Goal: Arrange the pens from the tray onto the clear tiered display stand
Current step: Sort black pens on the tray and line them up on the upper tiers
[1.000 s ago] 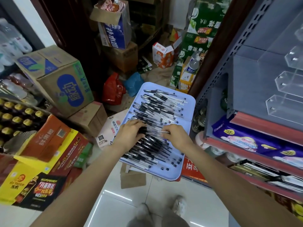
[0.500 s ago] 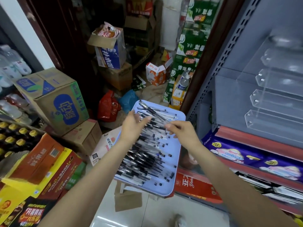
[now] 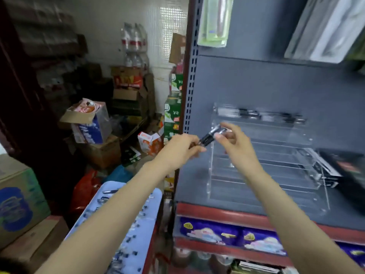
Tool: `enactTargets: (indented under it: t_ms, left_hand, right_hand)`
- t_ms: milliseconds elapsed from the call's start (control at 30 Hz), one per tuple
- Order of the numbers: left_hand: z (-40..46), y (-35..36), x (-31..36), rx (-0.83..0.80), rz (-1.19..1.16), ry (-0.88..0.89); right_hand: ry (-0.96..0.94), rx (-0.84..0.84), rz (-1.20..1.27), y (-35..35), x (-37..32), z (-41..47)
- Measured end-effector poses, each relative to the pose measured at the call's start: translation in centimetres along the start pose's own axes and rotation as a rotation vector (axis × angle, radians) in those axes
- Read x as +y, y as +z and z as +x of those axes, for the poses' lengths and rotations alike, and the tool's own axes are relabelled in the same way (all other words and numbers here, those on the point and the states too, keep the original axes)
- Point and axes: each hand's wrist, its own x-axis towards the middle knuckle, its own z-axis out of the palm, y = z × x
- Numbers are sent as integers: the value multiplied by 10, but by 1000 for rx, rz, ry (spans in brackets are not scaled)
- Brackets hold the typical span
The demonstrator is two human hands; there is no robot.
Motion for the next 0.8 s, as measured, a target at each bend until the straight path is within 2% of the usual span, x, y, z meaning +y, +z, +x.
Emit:
enactTargets:
  t_ms: [100,200,267,367,500,600,733,800]
  left_hand:
    - [39,16,36,-6,98,46]
    - [71,29,55,-30,143,50]
    - [87,33,63,32,142,38]
    - [102,34,70,104,117,19]
    - [112,32,73,1,152,-4]
    - [120,33,72,-4,166,5]
    - [128,33,60,159,183,2]
    - [128,30,50,271,213,-38]
  right_hand:
    - [-35,9,132,-52,4,26]
    - [-4,-16,156,-93,18,46]
    - [38,-55,155,-112,27,56]
    - [44,-64,151,-129,35,69]
    - [60,-69,229,-135,40,83]
    - [56,-63,245,-135,47,91]
    - [83,85,283,-147,58,106]
    - [97,171,215,-153,68,115]
